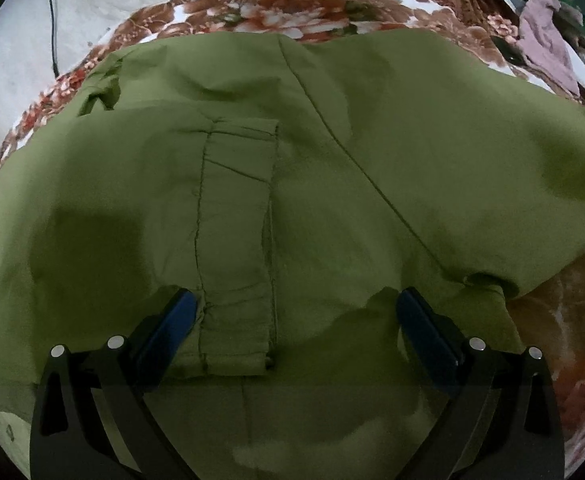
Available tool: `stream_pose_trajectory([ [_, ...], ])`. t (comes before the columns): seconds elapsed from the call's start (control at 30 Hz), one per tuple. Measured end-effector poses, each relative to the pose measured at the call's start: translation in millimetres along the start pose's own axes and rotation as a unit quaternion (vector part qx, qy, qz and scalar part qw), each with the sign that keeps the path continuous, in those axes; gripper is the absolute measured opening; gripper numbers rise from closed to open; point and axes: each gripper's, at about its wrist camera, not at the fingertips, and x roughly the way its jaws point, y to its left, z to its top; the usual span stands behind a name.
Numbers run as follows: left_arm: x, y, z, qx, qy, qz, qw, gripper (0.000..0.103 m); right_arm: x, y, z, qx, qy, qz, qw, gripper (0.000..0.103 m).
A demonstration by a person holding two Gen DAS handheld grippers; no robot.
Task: Fold large clothes
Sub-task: 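Grasp the other sleeve with the right gripper and lift it, then carry the held sleeve across the jacket body with the right gripper and release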
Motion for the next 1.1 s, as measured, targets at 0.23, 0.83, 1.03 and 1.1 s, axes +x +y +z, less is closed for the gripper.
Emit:
stream_pose_trajectory([
  [0.23, -0.9, 3.0, -5.2, 0.005, -0.011, -0.006, 0.9999, 0.099, -61.9, 89.1, -10.7, -0.101, -0.042, 0.067, 0.992, 0.004],
  [0.83, -28.5, 19.8, -0.6, 0.029, -0.002, -0.062, 0.9976, 0.098, -121.1, 426.4, -219.1, -0.338, -0.014, 0.251, 0.907, 0.004],
  [1.03, -97.6, 105.3, -35.6, 0.010, -0.039, -0.057, 0.9975, 0.098, -87.8, 498.9, -310.1, -0.385, 0.021, 0.252, 0.887, 0.004],
  [1.1, -110.9, 137.5, -57.2, 0.006, -0.041, -0.048, 0.9980, 0.098, -79.5, 515.8, -338.9, -0.397, 0.029, 0.251, 0.882, 0.004],
])
